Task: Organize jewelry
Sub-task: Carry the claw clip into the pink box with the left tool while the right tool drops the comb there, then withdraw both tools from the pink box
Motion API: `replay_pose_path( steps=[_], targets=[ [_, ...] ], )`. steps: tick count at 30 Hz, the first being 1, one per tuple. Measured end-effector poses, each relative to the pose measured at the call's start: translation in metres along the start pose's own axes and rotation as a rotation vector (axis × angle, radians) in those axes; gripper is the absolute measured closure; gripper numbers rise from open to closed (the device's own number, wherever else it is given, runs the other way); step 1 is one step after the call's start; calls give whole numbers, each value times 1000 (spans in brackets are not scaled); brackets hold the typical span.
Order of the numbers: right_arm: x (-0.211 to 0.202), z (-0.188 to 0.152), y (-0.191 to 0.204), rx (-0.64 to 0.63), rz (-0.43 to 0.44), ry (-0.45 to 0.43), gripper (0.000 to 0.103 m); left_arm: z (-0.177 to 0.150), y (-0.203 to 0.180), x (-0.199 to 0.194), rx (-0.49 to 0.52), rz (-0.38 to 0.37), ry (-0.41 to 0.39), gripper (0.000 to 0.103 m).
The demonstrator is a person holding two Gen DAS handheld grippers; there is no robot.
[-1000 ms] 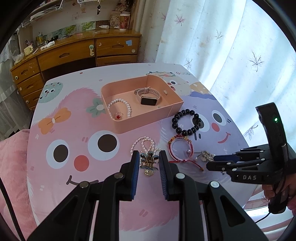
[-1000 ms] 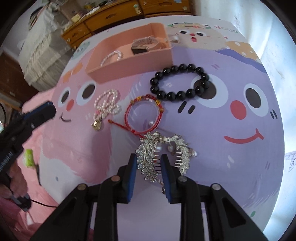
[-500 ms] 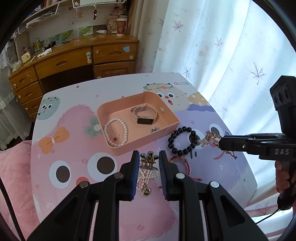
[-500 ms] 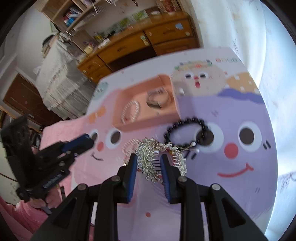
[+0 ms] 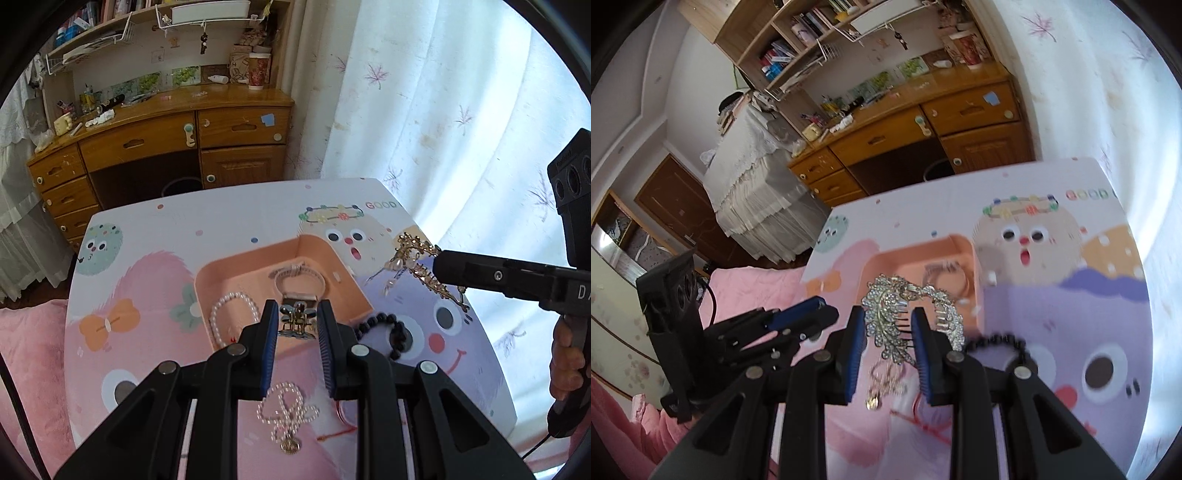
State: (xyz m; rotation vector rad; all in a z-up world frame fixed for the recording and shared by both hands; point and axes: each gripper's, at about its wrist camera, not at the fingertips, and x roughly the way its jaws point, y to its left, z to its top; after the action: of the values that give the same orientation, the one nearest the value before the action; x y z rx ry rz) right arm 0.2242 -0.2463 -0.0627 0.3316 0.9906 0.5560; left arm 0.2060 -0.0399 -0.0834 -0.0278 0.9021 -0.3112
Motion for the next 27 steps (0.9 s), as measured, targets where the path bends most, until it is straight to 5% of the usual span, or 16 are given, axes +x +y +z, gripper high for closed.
replay_pose_path(
  steps=[11, 12, 14, 15, 19, 27],
  targets=[
    [66, 16, -29, 11, 37, 72, 76, 11, 14, 47, -66, 67, 21, 84],
    [70, 15, -32, 21, 28, 82, 76, 10, 15, 49, -69, 81, 29, 80],
    [75, 15, -36, 36, 8, 94, 76, 7, 18, 52, -74, 100, 46, 51],
    [75, 15, -38, 42, -2, 93, 75, 5, 19, 51, -77, 112, 47, 29],
    [64, 12, -39, 44, -6, 63, 69, -1, 22, 40, -64, 100, 32, 26],
    [33, -17, -13, -27, -164, 13, 48, -22, 27, 15, -68, 47, 48, 25]
  ],
)
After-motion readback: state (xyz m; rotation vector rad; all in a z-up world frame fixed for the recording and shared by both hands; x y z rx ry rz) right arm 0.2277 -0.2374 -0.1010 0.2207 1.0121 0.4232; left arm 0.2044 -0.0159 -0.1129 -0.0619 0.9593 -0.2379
